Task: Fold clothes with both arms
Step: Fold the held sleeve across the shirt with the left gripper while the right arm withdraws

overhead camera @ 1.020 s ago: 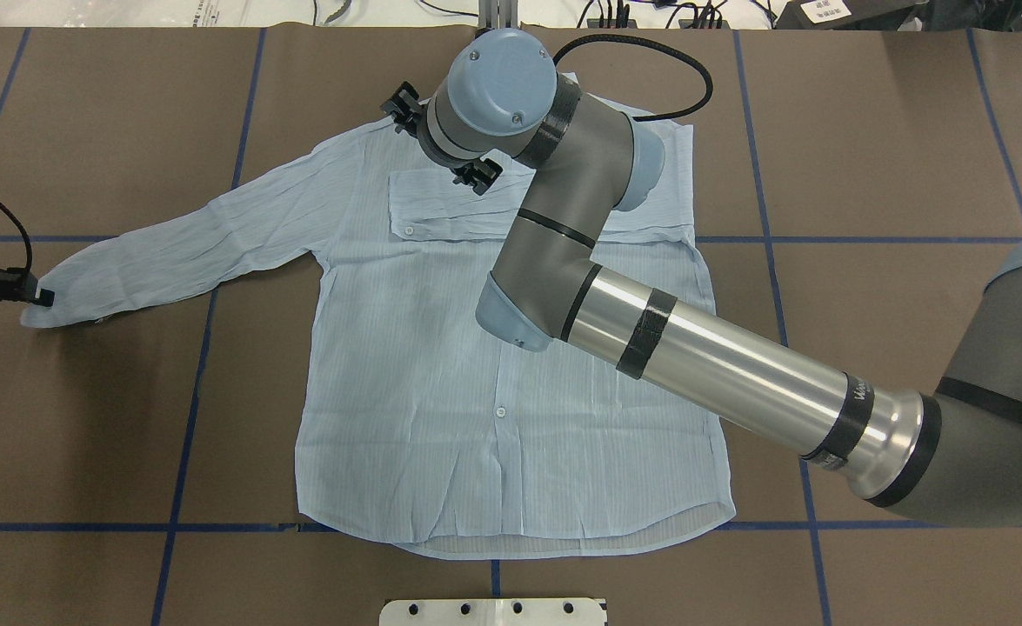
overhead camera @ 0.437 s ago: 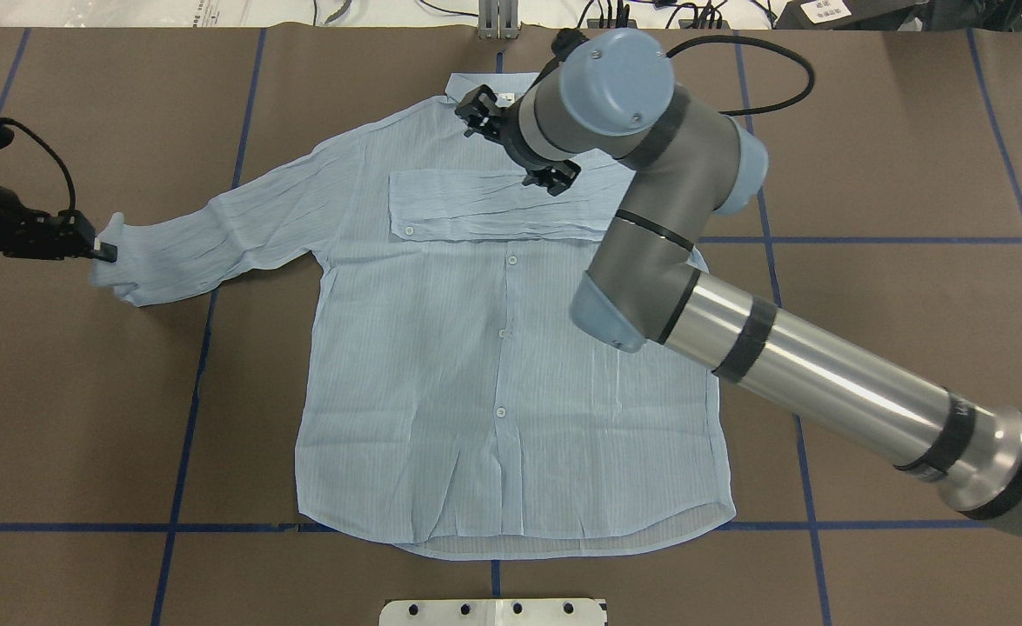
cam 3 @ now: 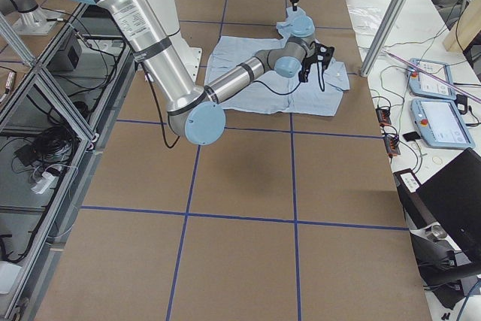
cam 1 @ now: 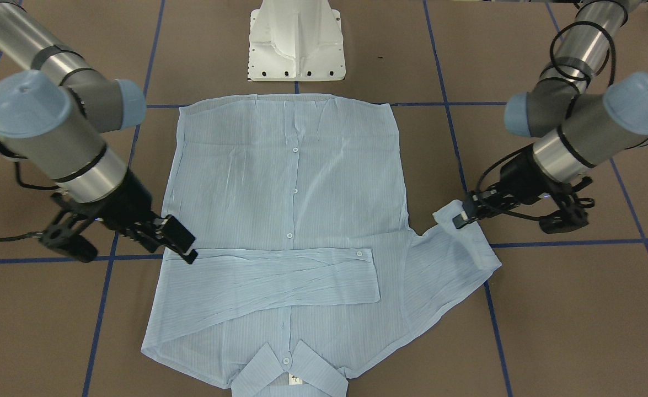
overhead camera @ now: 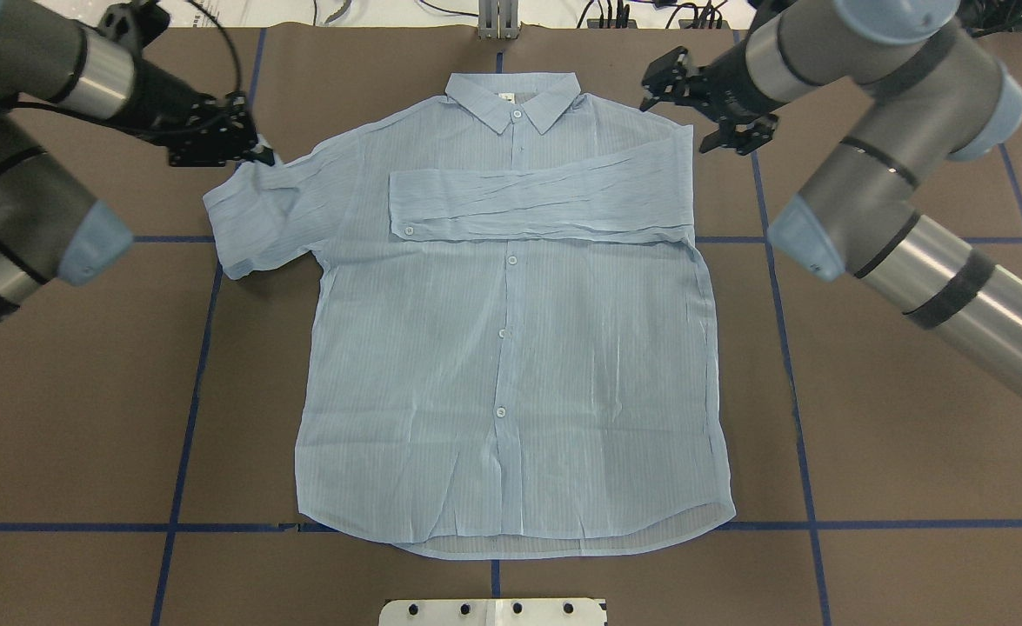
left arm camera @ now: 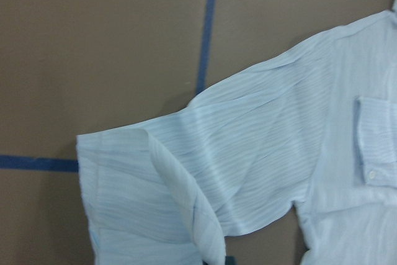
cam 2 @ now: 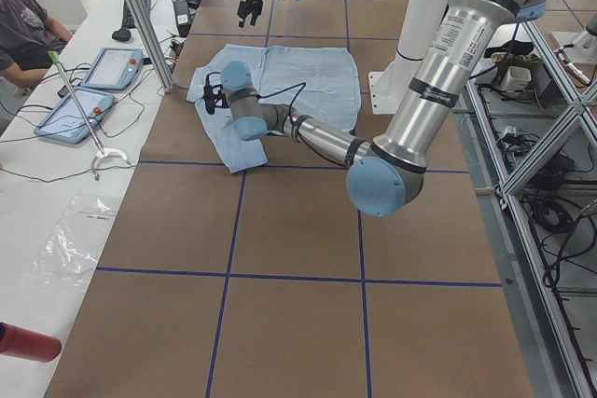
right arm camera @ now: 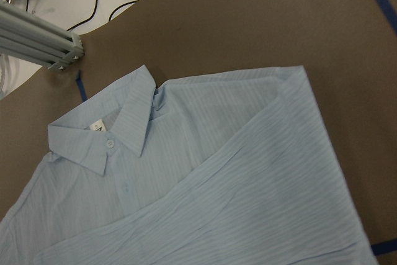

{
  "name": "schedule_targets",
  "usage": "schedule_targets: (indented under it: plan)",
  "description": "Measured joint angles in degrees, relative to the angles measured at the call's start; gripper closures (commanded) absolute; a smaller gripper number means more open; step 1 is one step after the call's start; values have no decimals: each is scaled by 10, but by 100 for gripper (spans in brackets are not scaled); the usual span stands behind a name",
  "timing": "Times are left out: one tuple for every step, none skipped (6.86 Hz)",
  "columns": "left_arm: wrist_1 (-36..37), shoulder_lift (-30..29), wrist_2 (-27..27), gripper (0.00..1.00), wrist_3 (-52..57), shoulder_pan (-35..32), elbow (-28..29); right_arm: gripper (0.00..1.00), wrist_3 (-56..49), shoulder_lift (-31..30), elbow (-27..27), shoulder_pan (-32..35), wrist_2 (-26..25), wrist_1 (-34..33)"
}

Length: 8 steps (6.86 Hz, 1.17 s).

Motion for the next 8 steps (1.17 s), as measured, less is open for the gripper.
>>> schedule_targets:
  plan:
    - [11, -82, 45, 100, -66, 42, 41, 0, -61, -32, 2, 43, 43, 0]
    - [14, -162, 89, 100, -110, 80, 98, 0, -100, -51, 1, 65, 62, 0]
    - [13, -223, 143, 70, -136, 116, 147, 0, -120, -61, -1, 74, 66, -1]
    - [10, -253, 189, 1, -145, 145, 170, 0, -126, -67, -2, 76, 66, 0]
    - [8, -267, 222, 0, -148, 168, 177, 0, -128, -73, -2, 77, 65, 1]
    - [6, -277, 238, 0, -149, 180, 180, 0, -128, -77, -2, 77, 64, 2]
    - [4, -289, 243, 0, -156, 185, 179, 0, -126, -80, -2, 77, 63, 3]
    - [4, -295, 244, 0, -164, 186, 174, 0, -119, -82, 1, 74, 63, 4]
